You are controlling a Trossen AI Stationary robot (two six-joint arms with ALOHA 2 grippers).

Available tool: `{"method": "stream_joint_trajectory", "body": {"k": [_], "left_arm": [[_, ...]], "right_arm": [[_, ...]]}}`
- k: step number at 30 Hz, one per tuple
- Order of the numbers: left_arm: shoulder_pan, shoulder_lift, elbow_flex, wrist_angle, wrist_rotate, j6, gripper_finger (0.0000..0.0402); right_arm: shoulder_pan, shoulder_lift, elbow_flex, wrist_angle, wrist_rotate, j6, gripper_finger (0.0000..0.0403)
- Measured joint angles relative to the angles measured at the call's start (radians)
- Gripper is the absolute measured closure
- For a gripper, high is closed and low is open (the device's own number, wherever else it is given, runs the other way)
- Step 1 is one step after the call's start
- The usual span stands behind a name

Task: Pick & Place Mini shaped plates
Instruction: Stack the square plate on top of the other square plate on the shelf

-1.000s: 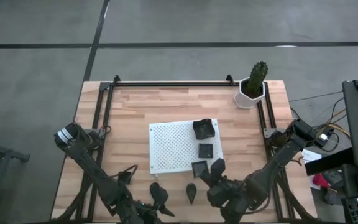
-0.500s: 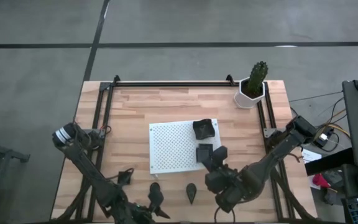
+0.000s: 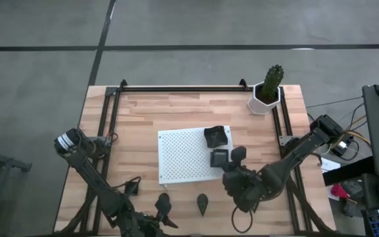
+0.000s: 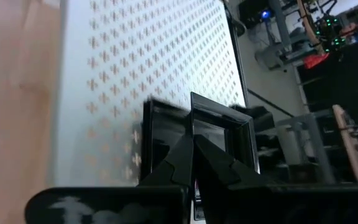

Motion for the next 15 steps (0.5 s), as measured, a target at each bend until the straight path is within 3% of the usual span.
{"method": "stream_joint_trajectory", "body": {"k": [4,15], "left_arm": [[0.0,0.0,-0.001,0.001,0.0,0.0,0.0221],[0.0,0.0,-0.002,0.012,0.0,-0.002,0.0221]], "right_arm": [[0.0,-0.028,-0.043,0.103,-0.009,-0.064,0.0394],[-0.033,-0.027,-0.062,0.129,-0.067,-0.044,0.0394]]}}
